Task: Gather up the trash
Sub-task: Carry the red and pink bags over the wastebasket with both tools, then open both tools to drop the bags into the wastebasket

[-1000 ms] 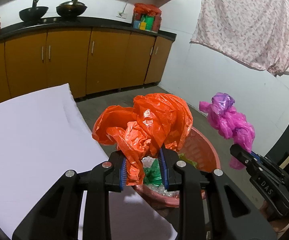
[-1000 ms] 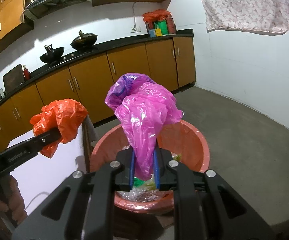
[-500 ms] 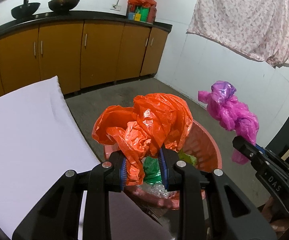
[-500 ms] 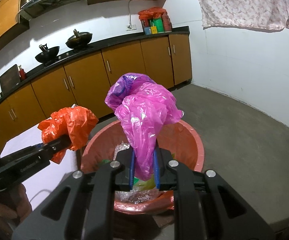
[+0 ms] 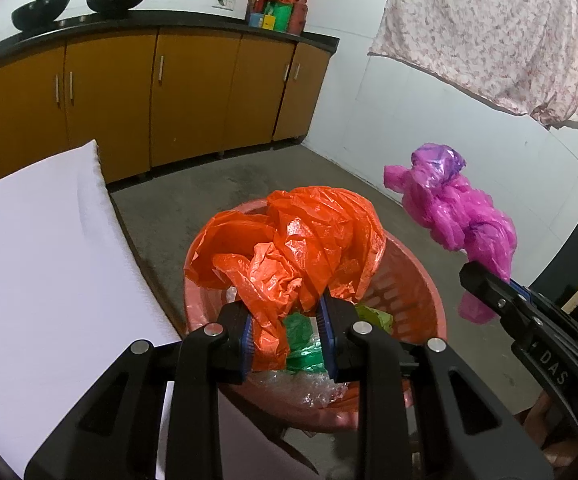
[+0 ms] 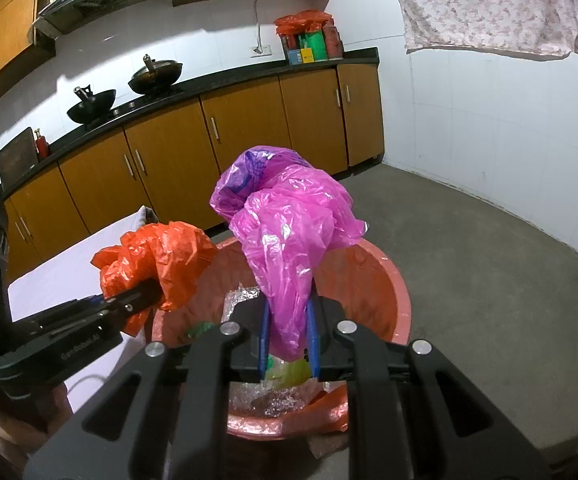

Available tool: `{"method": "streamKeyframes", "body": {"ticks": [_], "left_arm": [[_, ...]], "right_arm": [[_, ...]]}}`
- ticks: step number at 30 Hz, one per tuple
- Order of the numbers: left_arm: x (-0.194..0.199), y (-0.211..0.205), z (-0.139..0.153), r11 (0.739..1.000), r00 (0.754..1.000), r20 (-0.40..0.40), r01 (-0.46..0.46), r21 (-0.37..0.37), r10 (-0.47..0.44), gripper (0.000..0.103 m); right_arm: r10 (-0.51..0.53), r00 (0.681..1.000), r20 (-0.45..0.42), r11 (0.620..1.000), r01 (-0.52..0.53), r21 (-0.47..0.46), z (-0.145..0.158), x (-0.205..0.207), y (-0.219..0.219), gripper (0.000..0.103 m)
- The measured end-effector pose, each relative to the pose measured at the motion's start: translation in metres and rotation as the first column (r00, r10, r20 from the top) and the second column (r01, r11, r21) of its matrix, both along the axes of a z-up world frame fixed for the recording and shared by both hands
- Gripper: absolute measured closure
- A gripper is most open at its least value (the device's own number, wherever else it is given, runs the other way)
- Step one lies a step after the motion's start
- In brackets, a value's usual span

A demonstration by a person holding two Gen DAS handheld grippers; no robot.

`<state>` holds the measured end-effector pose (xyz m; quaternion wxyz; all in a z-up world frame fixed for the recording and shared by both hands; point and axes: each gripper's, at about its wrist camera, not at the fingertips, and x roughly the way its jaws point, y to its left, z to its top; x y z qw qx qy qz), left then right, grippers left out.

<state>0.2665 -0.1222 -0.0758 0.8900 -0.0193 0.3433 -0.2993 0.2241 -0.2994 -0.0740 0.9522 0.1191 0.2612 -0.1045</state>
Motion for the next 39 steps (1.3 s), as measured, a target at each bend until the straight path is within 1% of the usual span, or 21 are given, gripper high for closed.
{"method": "streamKeyframes", "body": {"ticks": [4,5,6,7,8,10,11,14,15,16,17,18,19,20,21,22,25,28,32,34,39], "left_arm": [[0.006,-0.003,-0.002,1.000,1.000,-0.014,0.015,-0.013,-0.015,0.075],[0.008,-0.005,-0.002,1.000,0.999,-0.025,0.023,-0.015,-0.024,0.072],[0.009,-0.006,-0.004,1.000,0.999,-0.029,0.018,-0.011,-0.018,0.068],[0.011,-0.006,-0.007,1.000,0.999,-0.037,0.014,-0.012,-0.015,0.058],[0.011,-0.004,-0.008,1.000,0.999,-0.043,0.010,-0.014,-0.011,0.049],[0.012,0.000,-0.011,1.000,0.999,-0.054,-0.004,-0.023,0.003,0.044],[0.012,0.004,-0.013,1.000,0.998,-0.060,-0.014,-0.021,0.013,0.042],[0.012,0.016,-0.016,0.999,0.996,-0.075,-0.040,-0.015,0.039,0.042],[0.010,0.022,-0.015,0.999,0.996,-0.076,-0.050,-0.018,0.048,0.041],[0.008,0.026,-0.014,0.998,0.996,-0.071,-0.057,-0.018,0.056,0.038],[0.005,0.032,-0.011,0.997,0.996,-0.057,-0.072,-0.016,0.071,0.033],[0.001,0.038,-0.008,0.996,0.996,-0.042,-0.084,-0.015,0.083,0.031],[-0.005,0.045,-0.004,0.995,0.995,-0.018,-0.099,-0.012,0.098,0.027],[-0.009,0.050,-0.001,0.994,0.994,-0.003,-0.108,-0.010,0.108,0.023],[-0.014,0.055,0.002,0.993,0.993,0.016,-0.117,-0.008,0.117,0.021],[-0.019,0.060,0.006,0.992,0.991,0.035,-0.126,-0.005,0.126,0.017],[-0.042,0.082,0.020,0.985,0.979,0.113,-0.169,0.012,0.167,0.009],[-0.059,0.095,0.032,0.977,0.965,0.168,-0.210,0.026,0.203,0.005],[-0.090,0.122,0.051,0.956,0.929,0.245,-0.291,0.026,0.277,0.002],[-0.105,0.136,0.058,0.945,0.913,0.265,-0.326,0.017,0.310,0.002],[-0.134,0.157,0.071,0.925,0.886,0.290,-0.379,0.001,0.363,0.002]], "right_arm": [[-0.002,1.000,0.005,1.000,0.002,0.003,0.000,0.003,-0.003,0.087],[-0.002,1.000,0.010,1.000,0.002,0.005,0.001,0.004,-0.004,0.086],[0.000,1.000,0.014,1.000,0.000,0.011,0.001,0.005,-0.006,0.082],[-0.002,1.000,0.015,1.000,0.002,0.016,0.001,0.006,-0.007,0.082],[-0.007,1.000,0.016,1.000,0.007,0.026,0.001,0.007,-0.009,0.079],[-0.013,1.000,0.018,0.999,0.013,0.034,0.000,0.004,-0.012,0.068],[-0.018,1.000,0.020,0.999,0.017,0.032,0.000,0.002,-0.013,0.065],[-0.030,0.999,0.014,0.999,0.030,0.024,-0.002,-0.005,-0.016,0.059],[-0.035,0.999,0.013,0.999,0.035,0.025,-0.002,-0.008,-0.018,0.055],[-0.041,0.999,0.014,0.999,0.040,0.027,-0.002,-0.012,-0.019,0.050],[-0.044,0.999,0.016,0.999,0.044,0.029,-0.002,-0.015,-0.020,0.047],[-0.045,0.999,0.019,0.999,0.045,0.029,-0.001,-0.018,-0.020,0.041],[-0.046,0.999,0.026,0.999,0.045,0.026,0.000,-0.023,-0.019,0.036],[-0.046,0.998,0.031,0.999,0.046,0.020,0.002,-0.027,-0.018,0.034],[-0.047,0.998,0.038,0.999,0.046,0.009,0.003,-0.031,-0.016,0.029],[-0.047,0.998,0.046,0.999,0.048,-0.006,0.005,-0.036,-0.014,0.025],[-0.049,0.996,0.079,0.996,0.055,-0.068,0.015,-0.052,-0.001,0.017],[-0.044,0.994,0.098,0.994,0.053,-0.097,0.023,-0.066,0.008,0.013],[-0.032,0.990,0.136,0.993,0.047,-0.105,0.038,-0.088,0.022,0.009],[-0.025,0.988,0.151,0.994,0.041,-0.103,0.044,-0.100,0.029,0.008],[-0.005,0.984,0.179,0.992,0.027,-0.122,0.059,-0.123,0.049,0.006]]}}
